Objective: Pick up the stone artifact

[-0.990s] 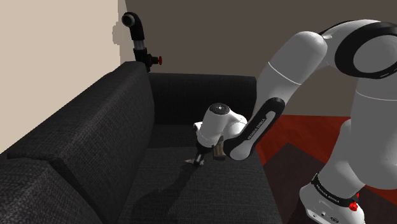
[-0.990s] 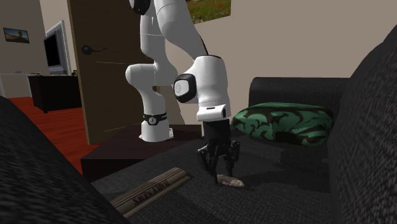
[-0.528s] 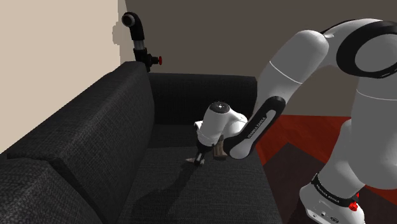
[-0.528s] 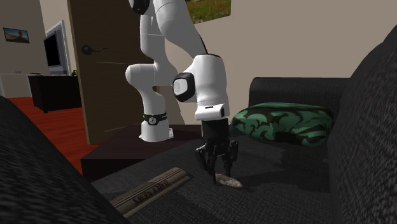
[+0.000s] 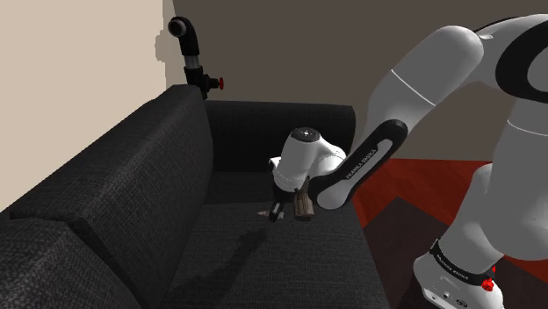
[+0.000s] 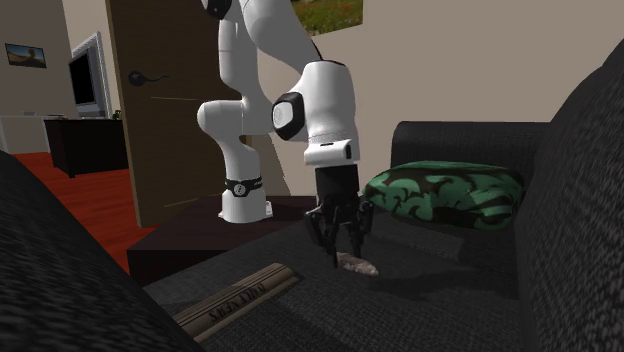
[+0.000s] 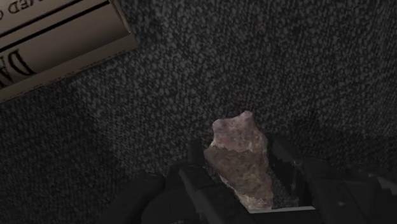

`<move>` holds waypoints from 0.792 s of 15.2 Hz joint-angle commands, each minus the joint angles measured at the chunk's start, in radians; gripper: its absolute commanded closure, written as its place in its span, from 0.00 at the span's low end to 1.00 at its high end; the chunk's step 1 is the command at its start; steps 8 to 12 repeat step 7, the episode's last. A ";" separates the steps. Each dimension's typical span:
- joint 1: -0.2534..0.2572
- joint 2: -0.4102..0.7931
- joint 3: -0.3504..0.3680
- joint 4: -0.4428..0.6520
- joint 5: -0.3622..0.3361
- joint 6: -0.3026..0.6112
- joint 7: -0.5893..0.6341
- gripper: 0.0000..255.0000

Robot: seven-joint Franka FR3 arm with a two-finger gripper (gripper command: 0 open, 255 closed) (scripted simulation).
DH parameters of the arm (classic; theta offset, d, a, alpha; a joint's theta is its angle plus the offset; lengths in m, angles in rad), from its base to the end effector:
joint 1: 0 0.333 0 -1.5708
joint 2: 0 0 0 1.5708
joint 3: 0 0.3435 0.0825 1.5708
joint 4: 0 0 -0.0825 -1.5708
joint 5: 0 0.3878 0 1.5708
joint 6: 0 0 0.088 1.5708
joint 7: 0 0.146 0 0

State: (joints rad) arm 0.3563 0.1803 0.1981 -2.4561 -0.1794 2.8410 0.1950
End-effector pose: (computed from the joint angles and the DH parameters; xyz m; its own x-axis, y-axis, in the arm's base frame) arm 0.4358 0.2806 0.2334 0.8484 0.4854 0.2112 0.4944 -0.8692 0.0114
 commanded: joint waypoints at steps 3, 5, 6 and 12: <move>-0.012 -0.052 0.020 0.002 0.043 -0.053 -0.033 1.00; -0.016 -0.078 0.027 0.004 0.063 -0.080 -0.048 1.00; -0.016 -0.080 0.027 0.004 0.065 -0.082 -0.050 1.00; -0.016 -0.080 0.027 0.004 0.065 -0.082 -0.050 1.00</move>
